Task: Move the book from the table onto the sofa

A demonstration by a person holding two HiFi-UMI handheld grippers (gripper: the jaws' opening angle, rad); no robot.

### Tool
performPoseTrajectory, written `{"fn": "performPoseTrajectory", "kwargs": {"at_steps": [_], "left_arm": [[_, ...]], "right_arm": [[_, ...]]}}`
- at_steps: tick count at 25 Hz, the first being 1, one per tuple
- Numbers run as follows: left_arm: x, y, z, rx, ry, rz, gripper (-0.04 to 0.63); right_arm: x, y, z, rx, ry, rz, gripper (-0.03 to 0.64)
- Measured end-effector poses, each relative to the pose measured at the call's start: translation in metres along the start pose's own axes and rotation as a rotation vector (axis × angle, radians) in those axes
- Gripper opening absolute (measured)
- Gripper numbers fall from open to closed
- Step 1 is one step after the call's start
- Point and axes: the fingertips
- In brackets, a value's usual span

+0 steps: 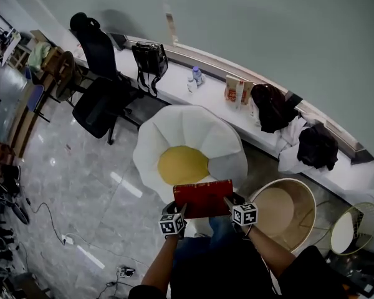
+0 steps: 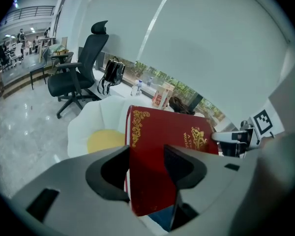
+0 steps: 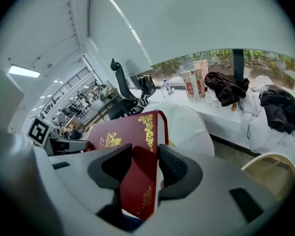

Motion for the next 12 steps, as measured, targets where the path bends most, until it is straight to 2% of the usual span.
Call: {"fn": "performPoseTrajectory", "kwargs": {"at_steps": [4,12], "left_arm": [[-0.035,-0.021,-0.011,0.013,0.026,-0.017,0.229],[-0.126,-0.044,-0.046,0.011,0.119,-0.064,0.229]], "right_arm": [[-0.029,-0.027,0.018,0.0,0.015,-0.019,0.187],[-0.095,-0.048,0.058,-0.036,0.107,-0.038,0.186]]}}
Point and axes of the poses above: the fingertips, and each gripper's own axes: x backward along the fingers, z to its right, y out of its underside, and after that the axes turned 5 degrees about -z, right-handed
